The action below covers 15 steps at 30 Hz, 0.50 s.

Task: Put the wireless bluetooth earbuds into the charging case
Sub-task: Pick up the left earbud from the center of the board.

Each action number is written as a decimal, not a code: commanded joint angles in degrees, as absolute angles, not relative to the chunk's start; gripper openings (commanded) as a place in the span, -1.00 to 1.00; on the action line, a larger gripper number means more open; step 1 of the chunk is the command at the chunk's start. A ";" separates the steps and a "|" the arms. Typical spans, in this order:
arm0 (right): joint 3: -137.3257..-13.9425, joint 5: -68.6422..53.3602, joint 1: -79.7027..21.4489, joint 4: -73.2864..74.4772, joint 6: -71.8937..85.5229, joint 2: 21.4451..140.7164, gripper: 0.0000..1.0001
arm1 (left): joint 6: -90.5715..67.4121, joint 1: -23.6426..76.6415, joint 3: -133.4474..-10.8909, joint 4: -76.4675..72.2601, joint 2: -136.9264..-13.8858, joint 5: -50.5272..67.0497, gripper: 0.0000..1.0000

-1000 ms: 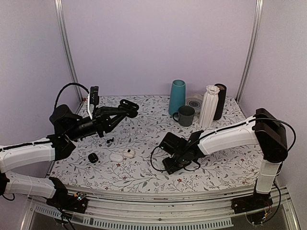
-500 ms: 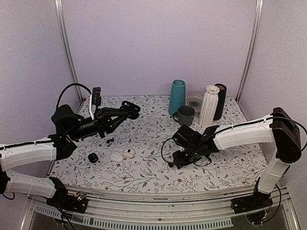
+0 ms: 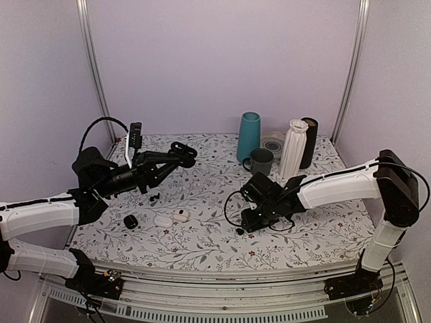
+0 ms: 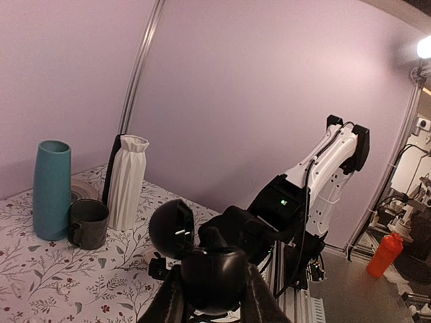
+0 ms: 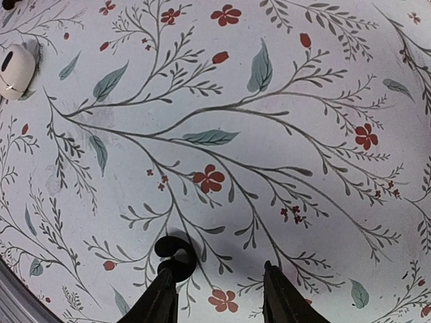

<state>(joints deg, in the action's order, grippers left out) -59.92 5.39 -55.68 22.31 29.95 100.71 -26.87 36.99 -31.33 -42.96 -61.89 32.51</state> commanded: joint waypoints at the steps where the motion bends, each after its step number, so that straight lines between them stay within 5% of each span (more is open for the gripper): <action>1: -61.21 5.37 -54.97 21.23 30.27 102.24 -0.15 | -26.89 36.11 -32.00 -43.95 -61.14 32.60 -1.00; 15: -62.00 1.25 -55.17 19.64 27.47 104.43 -0.16 | -26.98 36.12 -31.83 -44.09 -61.17 32.41 -1.00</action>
